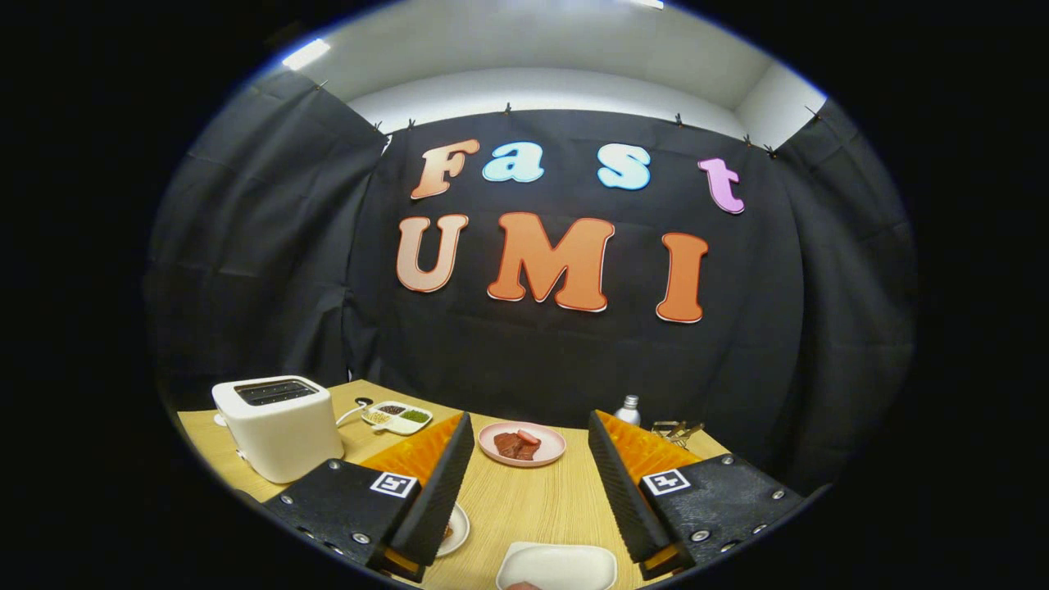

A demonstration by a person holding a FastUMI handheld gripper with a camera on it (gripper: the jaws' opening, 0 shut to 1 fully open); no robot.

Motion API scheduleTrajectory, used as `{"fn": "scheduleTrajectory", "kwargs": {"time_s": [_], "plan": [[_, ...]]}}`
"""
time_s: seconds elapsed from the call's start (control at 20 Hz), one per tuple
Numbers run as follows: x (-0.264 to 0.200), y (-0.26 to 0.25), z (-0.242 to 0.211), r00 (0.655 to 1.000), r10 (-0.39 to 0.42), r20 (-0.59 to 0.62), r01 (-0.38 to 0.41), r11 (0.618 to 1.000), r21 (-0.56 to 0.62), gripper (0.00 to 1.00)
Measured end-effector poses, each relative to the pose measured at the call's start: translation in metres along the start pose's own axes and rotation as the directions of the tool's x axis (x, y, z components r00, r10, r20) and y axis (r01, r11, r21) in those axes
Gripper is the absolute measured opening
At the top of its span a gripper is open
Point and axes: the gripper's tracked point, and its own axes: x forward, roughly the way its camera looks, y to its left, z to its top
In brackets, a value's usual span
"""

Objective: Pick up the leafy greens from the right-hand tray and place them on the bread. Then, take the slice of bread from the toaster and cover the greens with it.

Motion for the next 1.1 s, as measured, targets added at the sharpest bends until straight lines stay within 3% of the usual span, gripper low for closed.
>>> {"fn": "scheduleTrajectory", "kwargs": {"time_s": [0.4, 1.1], "plan": [[-0.018, -0.003, 0.019, 0.991, -0.016, 0.135, 0.015, 1.000, 0.011, 0.87], [-0.023, -0.002, 0.016, 0.982, -0.026, 0.190, 0.010, 0.997, 0.083, 0.90]]}}
